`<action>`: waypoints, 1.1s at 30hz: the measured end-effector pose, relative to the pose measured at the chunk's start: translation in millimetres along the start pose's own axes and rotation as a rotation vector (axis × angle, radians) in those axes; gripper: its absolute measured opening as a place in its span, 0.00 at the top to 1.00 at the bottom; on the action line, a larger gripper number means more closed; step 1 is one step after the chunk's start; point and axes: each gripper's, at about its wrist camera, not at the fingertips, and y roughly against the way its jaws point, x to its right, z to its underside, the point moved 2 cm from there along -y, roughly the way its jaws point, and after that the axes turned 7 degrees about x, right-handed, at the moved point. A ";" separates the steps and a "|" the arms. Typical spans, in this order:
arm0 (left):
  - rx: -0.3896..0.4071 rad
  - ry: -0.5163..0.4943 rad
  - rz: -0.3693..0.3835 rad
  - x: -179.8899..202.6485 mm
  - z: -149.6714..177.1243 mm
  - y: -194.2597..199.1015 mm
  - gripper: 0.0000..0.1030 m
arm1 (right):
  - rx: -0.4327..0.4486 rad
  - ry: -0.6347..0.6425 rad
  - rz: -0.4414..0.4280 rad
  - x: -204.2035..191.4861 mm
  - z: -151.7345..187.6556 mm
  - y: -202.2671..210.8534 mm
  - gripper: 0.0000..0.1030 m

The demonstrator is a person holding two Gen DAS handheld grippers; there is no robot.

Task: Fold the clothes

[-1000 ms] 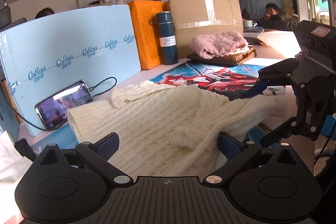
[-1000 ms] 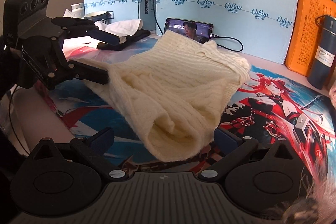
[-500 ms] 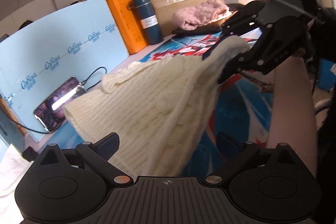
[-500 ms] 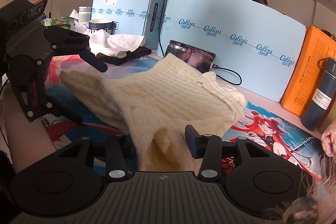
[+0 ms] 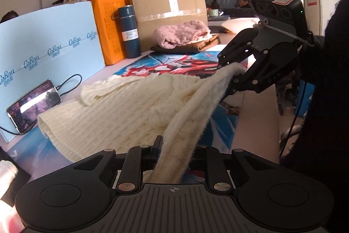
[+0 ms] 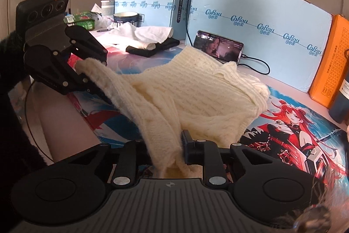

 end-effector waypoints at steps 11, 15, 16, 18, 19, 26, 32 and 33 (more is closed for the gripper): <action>0.086 0.431 -0.246 -75.1 -3.3 -39.9 0.79 | 0.165 -0.342 0.047 78.1 -28.4 -50.2 0.72; 0.033 0.495 -0.265 -85.2 3.0 -50.1 0.77 | 0.136 -0.384 0.165 88.2 -24.4 -60.3 0.32; 0.032 0.495 -0.272 -85.6 3.4 -50.0 0.76 | 0.142 -0.380 0.185 87.6 -24.6 -58.0 0.30; 0.028 0.486 -0.291 -85.7 3.6 -48.9 0.65 | 0.167 -0.342 0.222 82.9 -26.5 -49.8 0.24; 0.022 0.472 -0.307 -85.0 3.2 -49.5 0.59 | 0.190 -0.324 0.244 80.8 -28.8 -45.6 0.17; 0.017 0.471 -0.340 -88.4 4.3 -48.3 0.50 | 0.352 -0.555 0.157 108.5 -33.1 -13.8 0.05; 0.049 0.460 -0.311 -84.8 1.5 -44.9 0.50 | 0.234 -0.606 0.084 107.3 -24.9 -44.1 0.08; 0.067 0.458 -0.297 -83.6 0.7 -42.5 0.50 | 0.219 -0.658 0.057 110.6 -21.0 -50.6 0.09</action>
